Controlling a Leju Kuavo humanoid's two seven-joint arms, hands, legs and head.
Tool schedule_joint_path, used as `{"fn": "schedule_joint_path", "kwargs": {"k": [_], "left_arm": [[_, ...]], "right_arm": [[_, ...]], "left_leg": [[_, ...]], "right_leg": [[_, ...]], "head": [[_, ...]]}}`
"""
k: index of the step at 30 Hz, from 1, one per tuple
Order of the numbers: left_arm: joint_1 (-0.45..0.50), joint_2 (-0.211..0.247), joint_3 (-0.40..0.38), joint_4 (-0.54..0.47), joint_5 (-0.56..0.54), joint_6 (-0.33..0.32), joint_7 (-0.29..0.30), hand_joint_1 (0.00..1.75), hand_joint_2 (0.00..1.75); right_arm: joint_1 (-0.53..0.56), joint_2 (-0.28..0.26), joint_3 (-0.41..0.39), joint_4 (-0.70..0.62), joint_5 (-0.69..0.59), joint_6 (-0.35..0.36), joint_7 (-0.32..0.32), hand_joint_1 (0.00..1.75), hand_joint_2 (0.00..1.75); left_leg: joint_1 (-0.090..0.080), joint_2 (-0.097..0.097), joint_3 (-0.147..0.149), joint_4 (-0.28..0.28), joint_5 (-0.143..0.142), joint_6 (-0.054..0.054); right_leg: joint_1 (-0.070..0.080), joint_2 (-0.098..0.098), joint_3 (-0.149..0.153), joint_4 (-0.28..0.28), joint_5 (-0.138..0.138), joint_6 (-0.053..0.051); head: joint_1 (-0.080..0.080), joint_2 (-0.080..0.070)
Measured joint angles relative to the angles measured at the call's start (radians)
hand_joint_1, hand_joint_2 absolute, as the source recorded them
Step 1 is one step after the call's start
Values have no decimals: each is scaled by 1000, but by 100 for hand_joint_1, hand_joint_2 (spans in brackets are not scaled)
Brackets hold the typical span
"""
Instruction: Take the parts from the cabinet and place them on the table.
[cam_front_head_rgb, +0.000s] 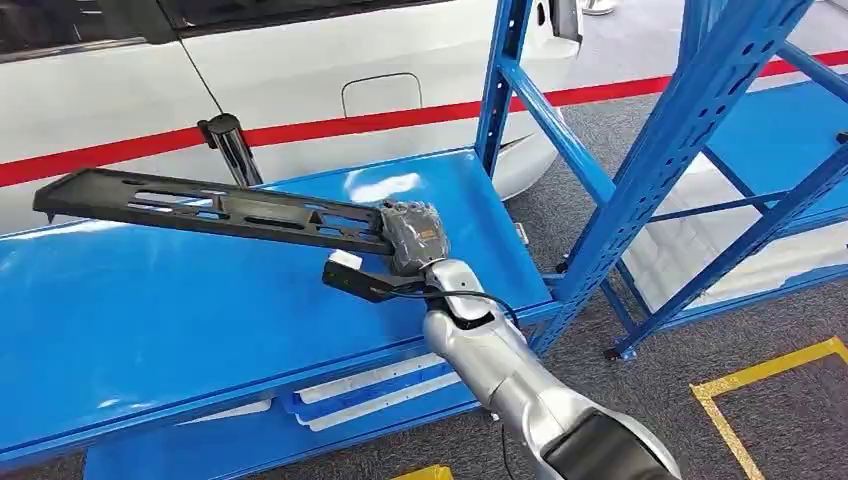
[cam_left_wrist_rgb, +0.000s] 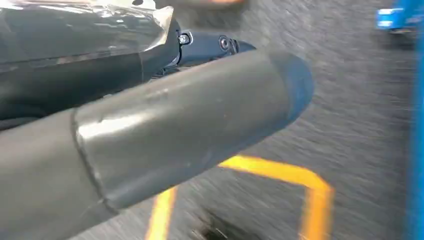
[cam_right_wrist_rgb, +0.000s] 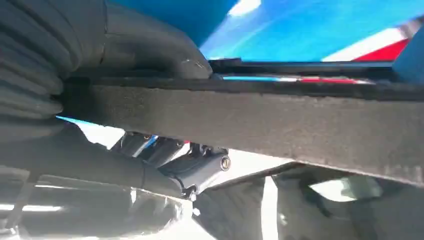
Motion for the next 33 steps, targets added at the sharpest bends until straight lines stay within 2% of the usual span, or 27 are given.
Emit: {"fn": "schedule_joint_path", "kwargs": {"k": [1,2,4,8,10,14,19,27,30,33], "left_arm": [[-4,-3,35,-2,19,-32,-68,0,0],[-5,-4,44,-2,20,-40,-91,0,0],[-8,-8,77,-2,26,-64,-174,0,0],[-10,-11,97,-2,14,-101,-207,0,0],[-11,-12,105,-2,6,-131,-235,0,0],[-16,-20,114,-1,-3,-169,-253,0,0],[-17,-27,122,0,1,-187,-255,0,0],[-18,-32,132,0,1,-189,-241,0,0],[-18,-32,134,1,-4,-201,-200,0,0],[-18,-33,141,5,4,-201,-102,0,0]], "right_arm": [[19,0,2,-56,-26,19,-24,175,175],[25,-1,2,-77,-34,26,-28,175,175],[35,-7,4,-176,-59,55,-33,175,175],[42,-18,5,-265,-71,57,-44,175,175],[41,-30,10,-319,-80,50,-58,175,175],[26,-67,18,-439,-140,37,-78,175,175],[8,-110,16,-545,-198,19,-97,175,175],[8,-144,16,-608,-215,5,-104,175,175],[9,-161,14,-639,-247,-4,-104,175,175],[13,-178,12,-670,-269,-6,-104,175,175]], "left_leg": [[0,0,0,0,0,0],[0,0,0,0,0,0],[0,0,-1,0,0,0],[0,0,-1,0,0,0],[0,0,-2,0,0,0],[-1,-1,-2,0,0,0],[-1,-1,-2,0,0,0],[0,-1,-2,0,0,0],[0,-1,-2,0,0,0],[-1,-1,-2,0,0,0]], "right_leg": [[0,0,0,0,0,0],[0,0,0,0,0,0],[0,0,-1,0,0,0],[0,0,-1,0,0,0],[0,0,-1,0,0,0],[0,0,-1,0,0,0],[0,0,-1,0,0,0],[0,0,-1,0,0,0],[0,0,-1,0,0,0],[0,0,-1,0,0,0]], "head": [[0,0],[0,0],[0,0],[0,0],[0,0],[0,0],[0,0],[0,0],[0,0],[0,0]]}}
